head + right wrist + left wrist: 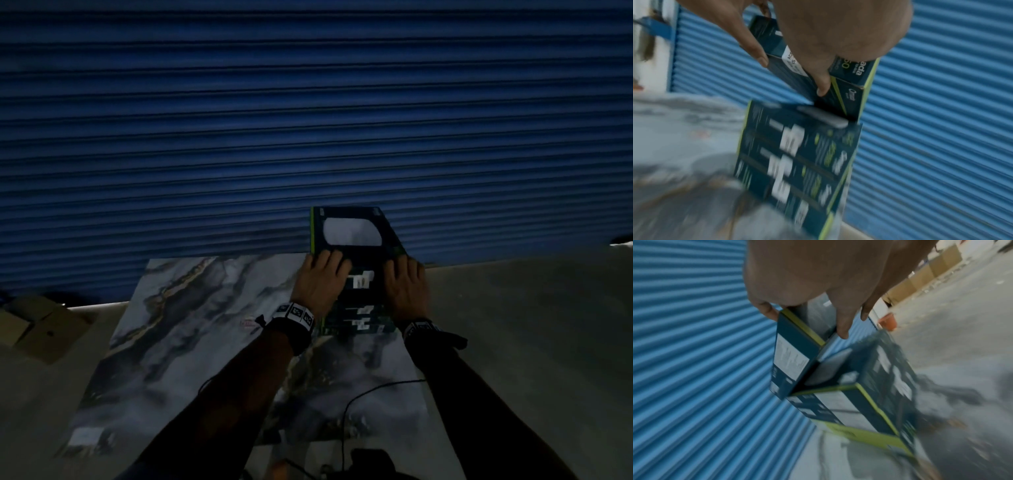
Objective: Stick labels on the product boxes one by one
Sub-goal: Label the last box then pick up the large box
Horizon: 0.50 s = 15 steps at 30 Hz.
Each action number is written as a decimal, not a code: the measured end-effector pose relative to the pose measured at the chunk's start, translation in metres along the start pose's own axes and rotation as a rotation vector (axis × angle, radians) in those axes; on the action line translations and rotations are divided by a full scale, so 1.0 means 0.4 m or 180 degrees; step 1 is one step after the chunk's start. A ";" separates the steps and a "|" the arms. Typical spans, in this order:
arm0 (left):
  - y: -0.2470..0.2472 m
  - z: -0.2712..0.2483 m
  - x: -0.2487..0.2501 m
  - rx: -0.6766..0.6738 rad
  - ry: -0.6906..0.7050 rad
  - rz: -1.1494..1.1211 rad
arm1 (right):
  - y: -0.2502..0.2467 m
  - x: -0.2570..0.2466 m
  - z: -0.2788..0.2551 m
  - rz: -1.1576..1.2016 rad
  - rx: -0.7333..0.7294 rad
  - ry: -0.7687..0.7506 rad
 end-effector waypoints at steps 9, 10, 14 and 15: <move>0.161 -0.029 0.048 -0.0918 -0.0152 -0.0277 | 0.079 0.049 -0.141 0.0308 -0.0300 -0.0062; 0.176 -0.031 0.048 -0.0966 -0.0181 -0.0374 | 0.084 0.055 -0.151 0.0377 -0.0355 -0.0050; 0.204 -0.029 0.048 -0.1064 -0.0238 -0.0565 | 0.115 0.067 -0.173 0.0766 -0.0887 0.0189; 0.206 -0.028 0.046 -0.1037 -0.0256 -0.0613 | 0.126 0.068 -0.176 0.0902 -0.1084 0.0311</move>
Point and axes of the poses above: each hand's wrist, its own z-axis towards the middle knuckle, its own y-axis out of the palm, x = y × z, the point moved 3 cm from there along z, towards the middle knuckle
